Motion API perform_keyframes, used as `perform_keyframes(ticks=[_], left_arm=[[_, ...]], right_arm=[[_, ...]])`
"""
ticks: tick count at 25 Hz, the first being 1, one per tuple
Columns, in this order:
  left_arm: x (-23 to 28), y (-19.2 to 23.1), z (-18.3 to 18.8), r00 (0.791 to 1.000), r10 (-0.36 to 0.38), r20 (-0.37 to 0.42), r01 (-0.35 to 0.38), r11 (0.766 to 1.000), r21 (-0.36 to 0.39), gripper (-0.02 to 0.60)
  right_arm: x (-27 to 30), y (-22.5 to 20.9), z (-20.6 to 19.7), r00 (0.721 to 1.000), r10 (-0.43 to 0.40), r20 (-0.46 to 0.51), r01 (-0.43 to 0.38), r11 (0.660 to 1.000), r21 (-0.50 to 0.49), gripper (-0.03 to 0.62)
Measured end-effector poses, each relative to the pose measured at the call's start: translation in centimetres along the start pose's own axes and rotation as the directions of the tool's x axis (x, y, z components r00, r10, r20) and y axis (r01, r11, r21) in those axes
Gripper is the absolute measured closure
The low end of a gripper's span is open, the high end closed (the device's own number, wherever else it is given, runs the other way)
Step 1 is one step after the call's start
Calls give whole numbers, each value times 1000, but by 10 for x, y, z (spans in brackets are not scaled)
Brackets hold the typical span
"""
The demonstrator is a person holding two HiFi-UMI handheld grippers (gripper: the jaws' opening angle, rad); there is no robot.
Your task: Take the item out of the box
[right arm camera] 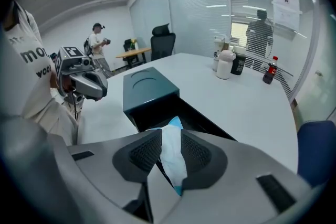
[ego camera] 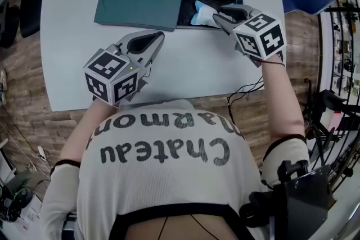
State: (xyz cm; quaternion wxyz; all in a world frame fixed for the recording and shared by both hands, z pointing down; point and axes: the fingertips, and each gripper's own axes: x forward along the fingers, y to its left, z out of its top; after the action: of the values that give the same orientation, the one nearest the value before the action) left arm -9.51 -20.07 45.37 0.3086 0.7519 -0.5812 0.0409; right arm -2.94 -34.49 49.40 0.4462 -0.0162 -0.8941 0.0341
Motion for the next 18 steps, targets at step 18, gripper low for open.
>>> perform_keyframes(ticks=[18], left_arm=[[-2, 12, -16, 999, -5, -33, 4, 999, -34, 595]], right_arm=[[28, -5, -25, 982, -38, -188, 15, 992, -124, 482]])
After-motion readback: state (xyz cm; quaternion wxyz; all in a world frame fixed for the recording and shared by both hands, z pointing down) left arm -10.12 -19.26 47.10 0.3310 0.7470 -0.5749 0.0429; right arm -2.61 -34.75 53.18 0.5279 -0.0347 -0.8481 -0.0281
